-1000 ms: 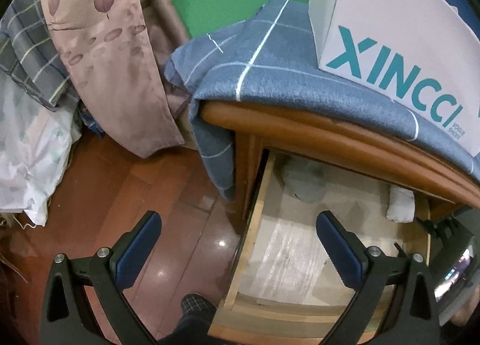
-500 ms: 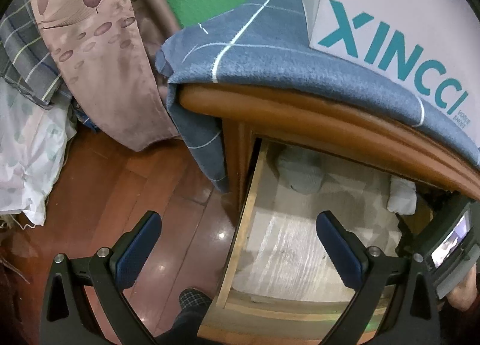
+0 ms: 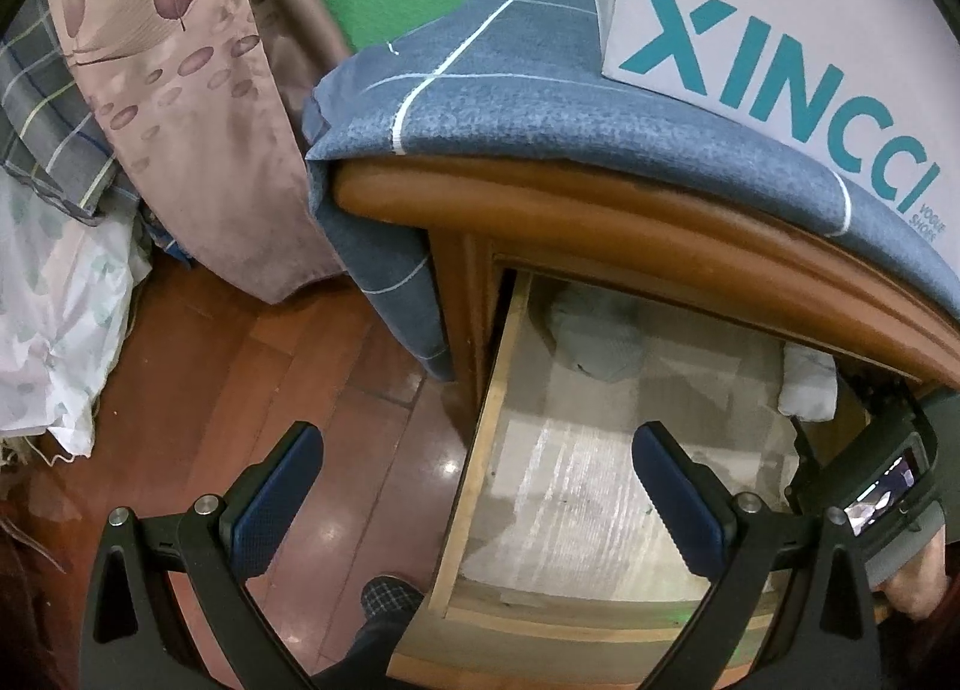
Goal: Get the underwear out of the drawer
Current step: 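Close the right tool on the white sock, then grasp the grey striped sock with the left tool while the right tool holds the white sock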
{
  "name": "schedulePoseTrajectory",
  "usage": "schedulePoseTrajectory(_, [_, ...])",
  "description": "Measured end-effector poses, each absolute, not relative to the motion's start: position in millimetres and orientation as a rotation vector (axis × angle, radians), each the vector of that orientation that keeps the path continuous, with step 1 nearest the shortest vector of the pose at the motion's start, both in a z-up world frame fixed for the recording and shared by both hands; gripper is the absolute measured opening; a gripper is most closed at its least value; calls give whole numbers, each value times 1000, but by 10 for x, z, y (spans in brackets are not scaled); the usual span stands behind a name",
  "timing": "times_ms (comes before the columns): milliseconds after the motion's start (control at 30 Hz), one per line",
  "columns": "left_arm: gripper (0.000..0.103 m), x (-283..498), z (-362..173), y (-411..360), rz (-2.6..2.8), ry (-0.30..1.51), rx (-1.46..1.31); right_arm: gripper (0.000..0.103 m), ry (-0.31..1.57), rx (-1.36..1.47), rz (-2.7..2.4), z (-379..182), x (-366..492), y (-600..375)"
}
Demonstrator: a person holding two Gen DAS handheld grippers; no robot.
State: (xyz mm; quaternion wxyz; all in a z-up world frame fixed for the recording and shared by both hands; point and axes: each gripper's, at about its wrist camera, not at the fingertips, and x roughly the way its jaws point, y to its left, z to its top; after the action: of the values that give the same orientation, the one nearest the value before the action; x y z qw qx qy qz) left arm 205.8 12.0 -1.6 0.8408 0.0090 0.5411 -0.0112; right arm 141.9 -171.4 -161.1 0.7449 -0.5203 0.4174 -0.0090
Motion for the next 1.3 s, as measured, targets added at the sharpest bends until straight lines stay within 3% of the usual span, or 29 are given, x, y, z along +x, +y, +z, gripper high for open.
schedulePoseTrajectory(67, [102,2050,-16,113,-31,1143,19,55,994,-1095,-8,-1666,1457,-1759])
schedulePoseTrajectory(500, [102,2034,-61,87,-43,1159,36,54,951,-1150,-56,-1761,1637,-1759])
schedulePoseTrajectory(733, [102,2019,-94,31,-52,1158,70,38,989,-1108,-19,-1758,1693,-1783])
schedulePoseTrajectory(1067, [102,1968,-184,-96,-100,1183,140,36,1108,-932,178,-1443,1499,-1701])
schedulePoseTrajectory(1300, [102,1823,-343,-451,-156,1159,407,34,1102,-828,294,-1062,1188,-1603])
